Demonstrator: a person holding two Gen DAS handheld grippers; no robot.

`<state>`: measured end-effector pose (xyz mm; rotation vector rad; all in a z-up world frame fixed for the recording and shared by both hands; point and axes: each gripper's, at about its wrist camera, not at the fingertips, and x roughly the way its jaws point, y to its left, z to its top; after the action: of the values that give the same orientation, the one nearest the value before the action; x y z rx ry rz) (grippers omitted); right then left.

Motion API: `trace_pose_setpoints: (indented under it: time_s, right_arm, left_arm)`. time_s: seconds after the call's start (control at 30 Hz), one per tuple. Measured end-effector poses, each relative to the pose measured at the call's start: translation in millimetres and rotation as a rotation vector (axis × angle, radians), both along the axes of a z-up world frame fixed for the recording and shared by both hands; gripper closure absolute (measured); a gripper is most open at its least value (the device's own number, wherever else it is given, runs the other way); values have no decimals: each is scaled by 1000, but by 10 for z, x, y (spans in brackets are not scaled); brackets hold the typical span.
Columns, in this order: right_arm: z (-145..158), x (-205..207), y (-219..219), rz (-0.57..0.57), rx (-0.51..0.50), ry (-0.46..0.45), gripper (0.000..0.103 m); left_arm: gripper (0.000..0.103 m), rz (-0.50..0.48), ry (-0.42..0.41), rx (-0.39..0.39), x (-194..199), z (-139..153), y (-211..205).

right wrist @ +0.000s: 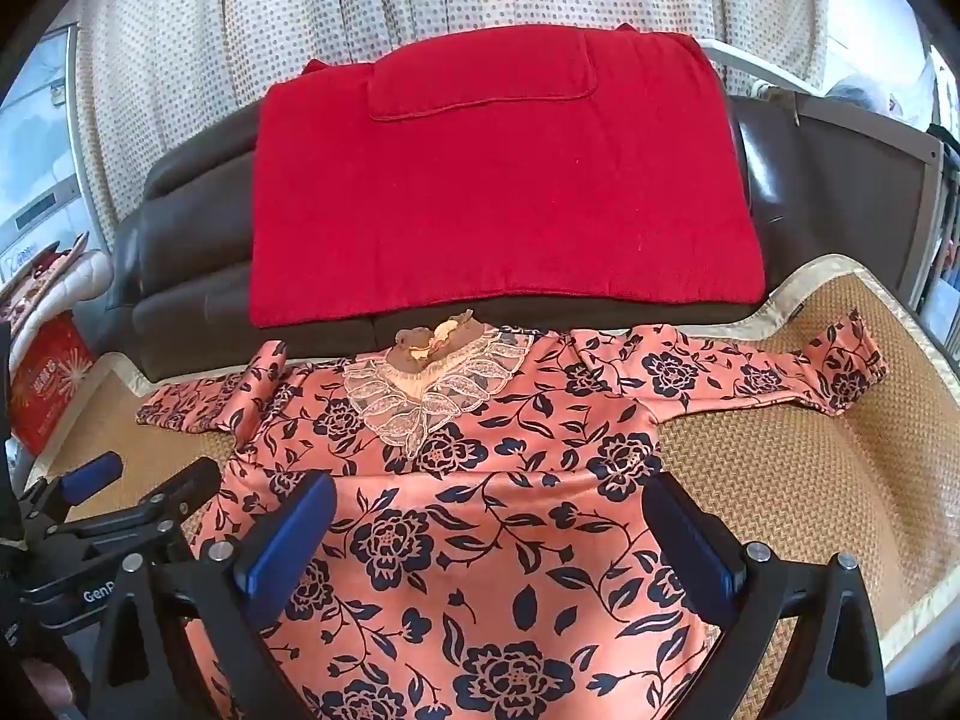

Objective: Fold small clothes

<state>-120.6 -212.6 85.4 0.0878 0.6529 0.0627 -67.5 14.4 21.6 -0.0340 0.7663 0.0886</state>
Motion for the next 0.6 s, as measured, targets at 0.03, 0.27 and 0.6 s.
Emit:
trace_pose_setpoints:
  time_s: [0.03,0.27,0.6]
  right_arm:
    - [18,22,5,-5,6,11,0]
    - [22,148,59,-6,3,8,0]
    - [-9,100,15,8,3,2,0]
  left_arm:
    - [0,1,-1,2,3,3,-1]
    - [0,6,5,2,40,-5,15]
    - [0,1,6,5,70,-10,-3]
